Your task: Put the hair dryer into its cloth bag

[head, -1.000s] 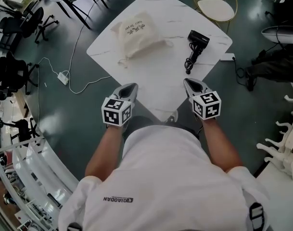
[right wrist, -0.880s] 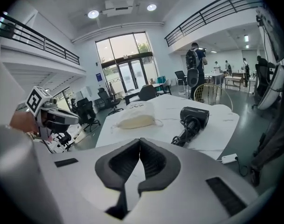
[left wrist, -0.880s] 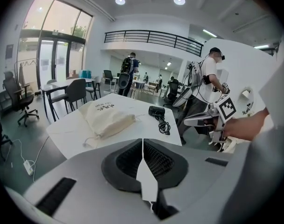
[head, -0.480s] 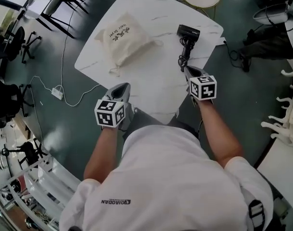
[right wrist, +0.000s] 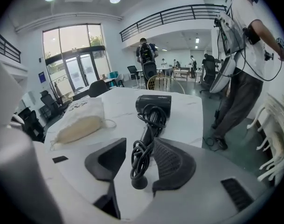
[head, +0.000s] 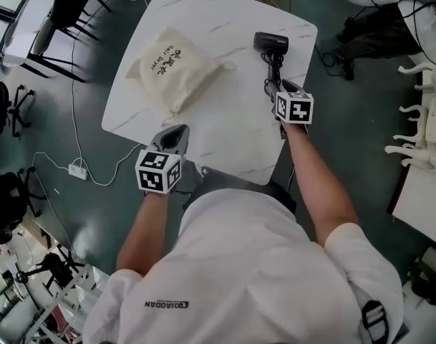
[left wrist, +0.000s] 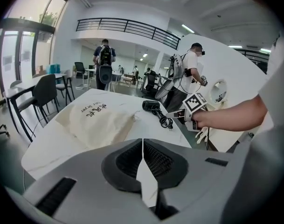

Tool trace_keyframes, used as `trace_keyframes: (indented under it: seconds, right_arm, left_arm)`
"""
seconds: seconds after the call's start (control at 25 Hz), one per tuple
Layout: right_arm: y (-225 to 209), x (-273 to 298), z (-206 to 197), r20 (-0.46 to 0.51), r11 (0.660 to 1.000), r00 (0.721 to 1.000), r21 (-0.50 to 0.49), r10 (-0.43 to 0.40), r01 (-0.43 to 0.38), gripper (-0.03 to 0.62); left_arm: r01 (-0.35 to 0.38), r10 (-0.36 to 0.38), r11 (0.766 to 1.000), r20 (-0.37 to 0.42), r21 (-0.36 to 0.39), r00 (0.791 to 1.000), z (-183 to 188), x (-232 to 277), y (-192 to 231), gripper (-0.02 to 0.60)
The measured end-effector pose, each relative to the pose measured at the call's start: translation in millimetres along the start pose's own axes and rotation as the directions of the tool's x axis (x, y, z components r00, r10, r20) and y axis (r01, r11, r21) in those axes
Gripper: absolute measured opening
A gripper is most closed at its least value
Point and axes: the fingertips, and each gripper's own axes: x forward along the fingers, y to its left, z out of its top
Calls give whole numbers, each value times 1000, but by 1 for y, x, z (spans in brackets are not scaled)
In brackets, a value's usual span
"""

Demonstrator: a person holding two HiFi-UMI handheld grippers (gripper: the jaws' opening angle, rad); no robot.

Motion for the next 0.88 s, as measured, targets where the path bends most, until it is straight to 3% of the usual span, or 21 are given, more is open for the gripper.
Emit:
trace_keyframes:
  seconds: [0.08,0.24,0.48,0.88]
  right_arm:
    - [-1,10,2,-16,999,999,29,-36,37,245]
    - [-9,25,7,-39,988,991,89,-126,129,288]
    - [-21,58,-2,-109,974,980,137,-165,179,289]
    - [-24,76,-6,-134,971,967,77,-215,226,295]
  left_arm:
    - [13,-13,1000,0,3,1000,0,-1,11,34]
    - [28,-28,1000,-2,0,1000,-2,-7,28,34]
    - [16,-16,1000,7,-1,1000,-1,-21,45,34]
    - [-37,39,995,25,-89,999,-8,-33,51,34]
